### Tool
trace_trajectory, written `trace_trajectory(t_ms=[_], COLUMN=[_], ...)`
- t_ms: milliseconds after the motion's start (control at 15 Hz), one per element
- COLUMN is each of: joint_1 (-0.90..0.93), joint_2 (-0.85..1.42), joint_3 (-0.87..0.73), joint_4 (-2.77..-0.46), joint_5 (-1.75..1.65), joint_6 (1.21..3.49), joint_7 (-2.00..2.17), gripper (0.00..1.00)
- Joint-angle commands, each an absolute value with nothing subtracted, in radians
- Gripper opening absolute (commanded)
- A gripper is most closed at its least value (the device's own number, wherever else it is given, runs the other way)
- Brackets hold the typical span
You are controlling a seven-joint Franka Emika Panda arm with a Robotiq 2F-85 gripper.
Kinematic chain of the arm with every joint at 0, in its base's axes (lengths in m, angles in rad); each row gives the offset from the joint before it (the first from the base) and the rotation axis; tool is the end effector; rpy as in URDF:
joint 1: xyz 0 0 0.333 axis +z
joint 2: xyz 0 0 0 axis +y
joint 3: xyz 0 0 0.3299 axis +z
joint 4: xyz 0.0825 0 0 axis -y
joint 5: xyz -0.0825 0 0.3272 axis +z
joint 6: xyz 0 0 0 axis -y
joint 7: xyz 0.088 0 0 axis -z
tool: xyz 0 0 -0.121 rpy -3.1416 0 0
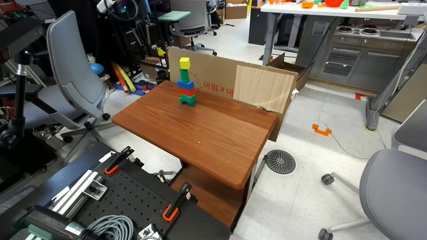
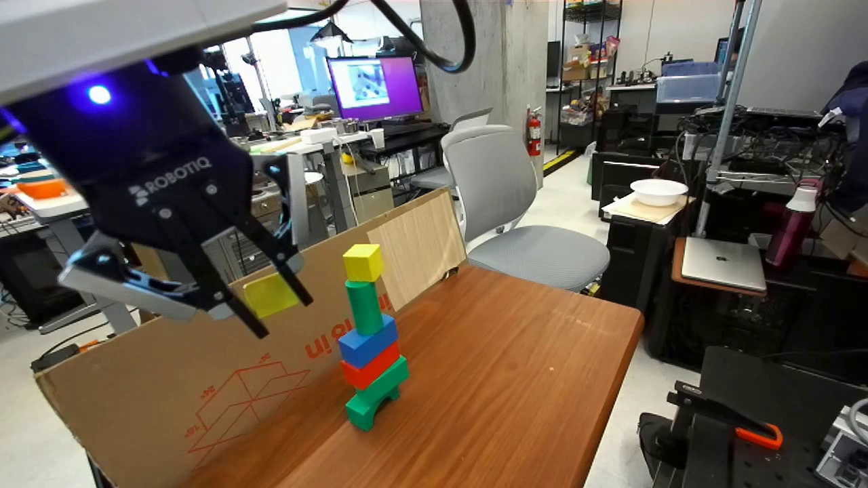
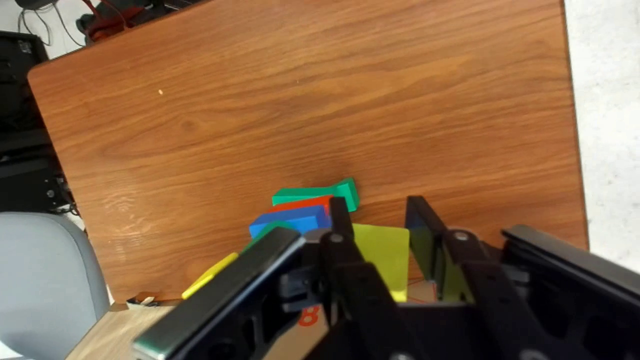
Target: Pick up the topmost block and put it on the table
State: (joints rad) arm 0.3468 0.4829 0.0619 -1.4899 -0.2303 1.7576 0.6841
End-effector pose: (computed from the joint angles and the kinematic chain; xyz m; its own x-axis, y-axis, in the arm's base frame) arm 0.5813 0.2194 0.4000 0.9747 -0.2175 -0.0523 -0.1950 -0.9407 0.2776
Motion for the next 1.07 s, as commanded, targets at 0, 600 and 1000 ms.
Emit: trace_trajectory(t_ms=[0,600,1000], joint_1=[0.357,0.362,0.375], joint_2=[0.513,0.714,0.824], joint_3=[0.075,0.058,0.05], joint_4=[-1.504,-1.402,-1.314], joint_5=[-0.245,-0.229,-0.217], joint_6=[1.784,1.769,1.749], joint_7=[0.649,0.543,0.511], gripper=[0.08,0.08,0.08])
